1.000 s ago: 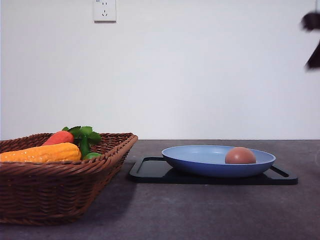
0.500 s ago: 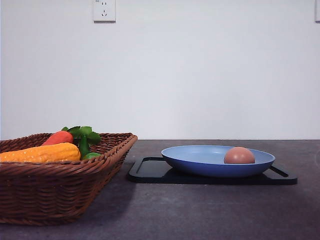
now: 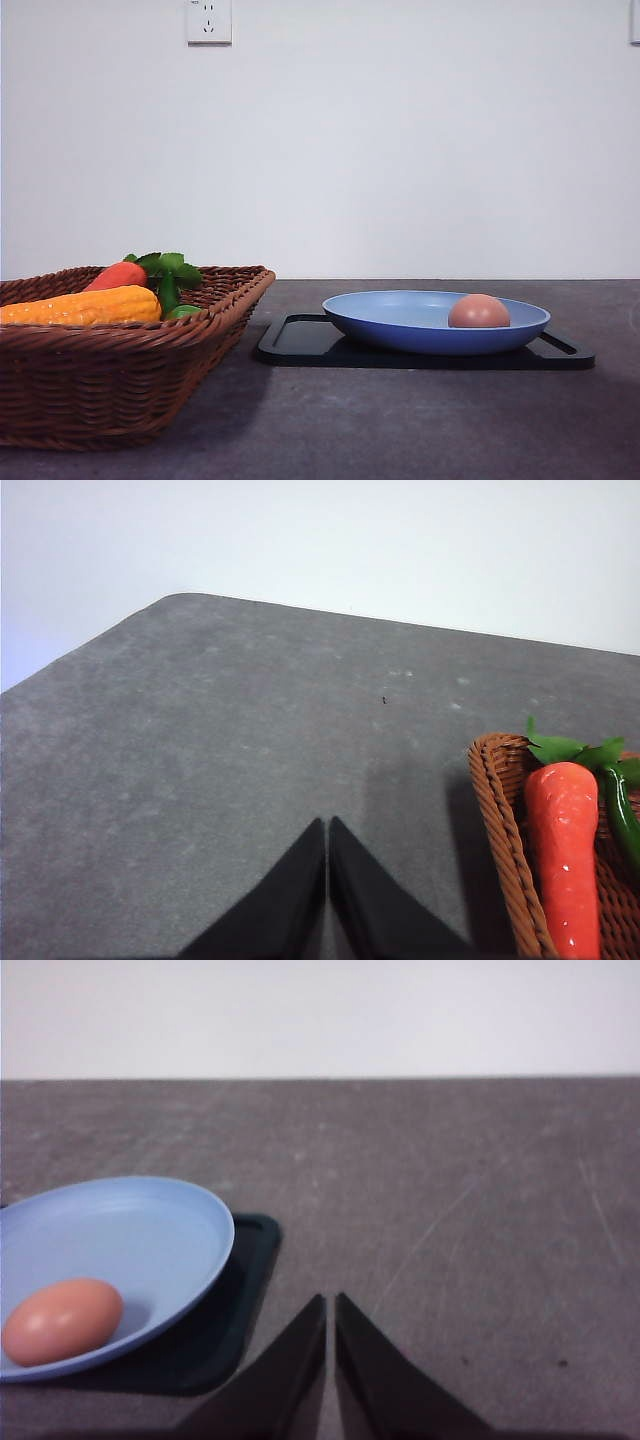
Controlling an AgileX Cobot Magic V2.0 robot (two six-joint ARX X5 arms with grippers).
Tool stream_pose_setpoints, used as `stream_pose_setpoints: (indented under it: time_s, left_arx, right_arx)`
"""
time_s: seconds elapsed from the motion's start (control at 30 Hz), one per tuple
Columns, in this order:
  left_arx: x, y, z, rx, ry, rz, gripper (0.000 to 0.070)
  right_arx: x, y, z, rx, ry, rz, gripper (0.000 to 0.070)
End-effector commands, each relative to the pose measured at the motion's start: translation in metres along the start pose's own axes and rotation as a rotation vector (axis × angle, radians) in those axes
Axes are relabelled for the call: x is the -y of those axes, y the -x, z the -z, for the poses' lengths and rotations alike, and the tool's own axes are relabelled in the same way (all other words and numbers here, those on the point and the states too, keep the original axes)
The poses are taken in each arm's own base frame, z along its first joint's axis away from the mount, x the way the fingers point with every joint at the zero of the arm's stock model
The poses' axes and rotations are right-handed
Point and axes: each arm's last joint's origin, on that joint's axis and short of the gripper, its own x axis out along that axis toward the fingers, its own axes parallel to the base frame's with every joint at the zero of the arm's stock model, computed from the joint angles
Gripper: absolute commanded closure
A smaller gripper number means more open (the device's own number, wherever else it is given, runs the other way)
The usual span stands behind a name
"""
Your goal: Transfer egg from basket to plate and serve
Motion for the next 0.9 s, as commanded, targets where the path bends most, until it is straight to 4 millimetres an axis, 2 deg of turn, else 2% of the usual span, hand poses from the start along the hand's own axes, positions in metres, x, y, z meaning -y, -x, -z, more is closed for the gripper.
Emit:
stream_pose_setpoints:
  time_s: [0.0,0.87]
  left_arx:
    - [-0.0006,-0.0024,0.0080,-0.013,0.003,-0.002,0.0700]
    - [-0.0006,-0.0024,0.0077,-0.010,0.003,-0.002,0.0700]
  right_arx:
    - [0.0003,-0.0004,0.0012,0.003,-0.020,0.001,0.0700]
    - [0.0001,-0.0003,-0.0015,0.031,-0.018,-0.002,0.0700]
